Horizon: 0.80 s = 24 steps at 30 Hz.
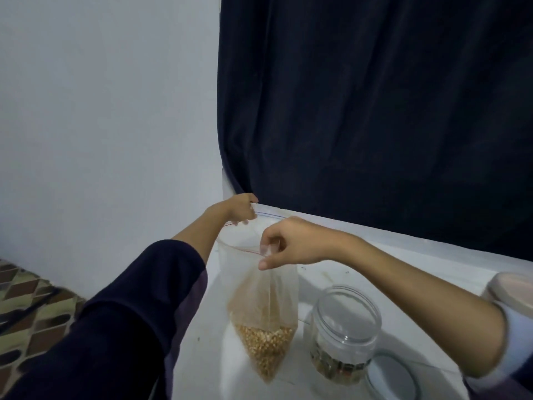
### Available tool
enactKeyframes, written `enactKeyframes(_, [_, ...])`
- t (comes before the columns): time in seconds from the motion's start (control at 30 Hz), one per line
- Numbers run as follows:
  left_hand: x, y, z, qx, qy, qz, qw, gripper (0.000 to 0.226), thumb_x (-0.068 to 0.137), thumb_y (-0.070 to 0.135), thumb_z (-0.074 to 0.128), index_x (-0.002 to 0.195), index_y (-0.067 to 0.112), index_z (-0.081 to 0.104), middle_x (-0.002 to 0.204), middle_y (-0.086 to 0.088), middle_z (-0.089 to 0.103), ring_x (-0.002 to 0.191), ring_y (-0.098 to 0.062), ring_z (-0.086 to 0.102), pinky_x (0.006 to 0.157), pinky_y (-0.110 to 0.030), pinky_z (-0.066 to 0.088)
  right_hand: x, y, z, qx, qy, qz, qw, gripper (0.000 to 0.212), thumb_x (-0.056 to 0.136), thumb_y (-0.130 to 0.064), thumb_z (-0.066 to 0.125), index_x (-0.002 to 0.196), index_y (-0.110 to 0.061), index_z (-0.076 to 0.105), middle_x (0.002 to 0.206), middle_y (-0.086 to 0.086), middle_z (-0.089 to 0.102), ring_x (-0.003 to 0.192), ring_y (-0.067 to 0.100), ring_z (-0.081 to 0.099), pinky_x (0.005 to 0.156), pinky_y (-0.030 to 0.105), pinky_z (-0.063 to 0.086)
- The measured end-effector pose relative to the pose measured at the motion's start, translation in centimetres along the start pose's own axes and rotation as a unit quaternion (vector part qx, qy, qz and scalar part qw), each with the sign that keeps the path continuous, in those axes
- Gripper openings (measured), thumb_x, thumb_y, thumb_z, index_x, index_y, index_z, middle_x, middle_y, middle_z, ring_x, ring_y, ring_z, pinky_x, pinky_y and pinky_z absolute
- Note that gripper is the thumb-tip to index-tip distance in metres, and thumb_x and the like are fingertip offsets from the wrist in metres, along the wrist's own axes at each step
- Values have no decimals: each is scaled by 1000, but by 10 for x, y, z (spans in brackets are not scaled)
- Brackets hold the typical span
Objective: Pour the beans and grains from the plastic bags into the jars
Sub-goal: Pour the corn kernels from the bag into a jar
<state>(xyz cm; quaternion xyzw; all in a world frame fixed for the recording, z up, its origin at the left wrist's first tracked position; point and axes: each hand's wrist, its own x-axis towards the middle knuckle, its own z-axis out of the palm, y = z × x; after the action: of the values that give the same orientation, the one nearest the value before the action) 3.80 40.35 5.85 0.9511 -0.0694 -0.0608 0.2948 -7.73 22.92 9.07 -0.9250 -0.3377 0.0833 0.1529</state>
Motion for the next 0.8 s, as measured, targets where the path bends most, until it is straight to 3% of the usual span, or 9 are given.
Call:
enactKeyframes(0.1, [4, 3, 2, 24, 44, 27, 998, 17, 90, 9, 61, 106, 3, 60, 82, -5, 55, 60, -18, 55, 50, -19, 41, 6, 6, 3, -2, 22, 7, 1000, 28, 91, -35, 64, 86, -8, 67, 76, 0, 56, 69, 12, 46, 62, 26, 38])
enactKeyframes(0.2, [2, 3, -11, 16, 87, 35, 995, 4, 85, 5, 67, 83, 1, 67, 71, -6, 60, 49, -12, 52, 48, -13, 42, 10, 14, -7, 23, 77, 17, 997, 28, 94, -25, 59, 82, -1, 67, 76, 0, 57, 73, 20, 51, 65, 29, 43])
enactKeyframes(0.33, [-10, 4, -42, 2, 142, 34, 989, 4, 81, 3, 71, 77, 3, 70, 79, -17, 68, 48, -15, 56, 57, -18, 50, 9, 15, -26, 50, 123, -17, 991, 20, 91, -17, 63, 73, -10, 70, 87, -7, 51, 84, 19, 56, 83, 41, 49])
enactKeyframes(0.47, [-27, 5, -66, -19, 208, 21, 978, 6, 81, -3, 67, 79, 1, 71, 66, -9, 63, 33, -3, 52, 52, -8, 47, 6, 16, -47, 41, 167, -25, 985, 14, 87, -16, 68, 73, -15, 65, 101, -5, 52, 87, 4, 48, 87, 42, 47])
enactKeyframes(0.53, [-36, 5, -78, -71, 234, 0, 970, 13, 79, -9, 63, 81, 0, 72, 68, -8, 63, 38, -7, 55, 48, -9, 47, 2, 24, -59, 52, 198, -10, 979, 12, 87, -13, 67, 81, -17, 58, 99, 1, 59, 96, 1, 44, 93, 43, 45])
enactKeyframes(0.6, [-48, 6, -91, -125, 252, -19, 959, 17, 74, -13, 60, 77, 0, 71, 71, -11, 64, 49, -16, 56, 45, -14, 50, -3, 38, -68, 35, 218, 1, 975, 14, 87, -15, 68, 75, -19, 61, 104, -12, 53, 103, 3, 39, 96, 39, 42])
enactKeyframes(0.67, [-62, 7, -102, -155, 260, -24, 953, 19, 70, -16, 58, 72, -1, 70, 67, -13, 63, 48, -19, 55, 42, -16, 49, -7, 54, -74, -16, 221, 22, 975, 22, 86, -18, 70, 67, -26, 61, 110, -18, 48, 109, 6, 36, 101, 38, 36])
enactKeyframes(0.8, [-81, -3, -89, -175, 211, -57, 960, 24, 68, -20, 52, 66, -3, 69, 46, -11, 58, 35, -16, 53, 42, -17, 49, -5, 86, -65, -75, 162, 117, 977, 30, 88, -21, 65, 62, -33, 58, 130, -12, 43, 118, 15, 34, 104, 37, 29])
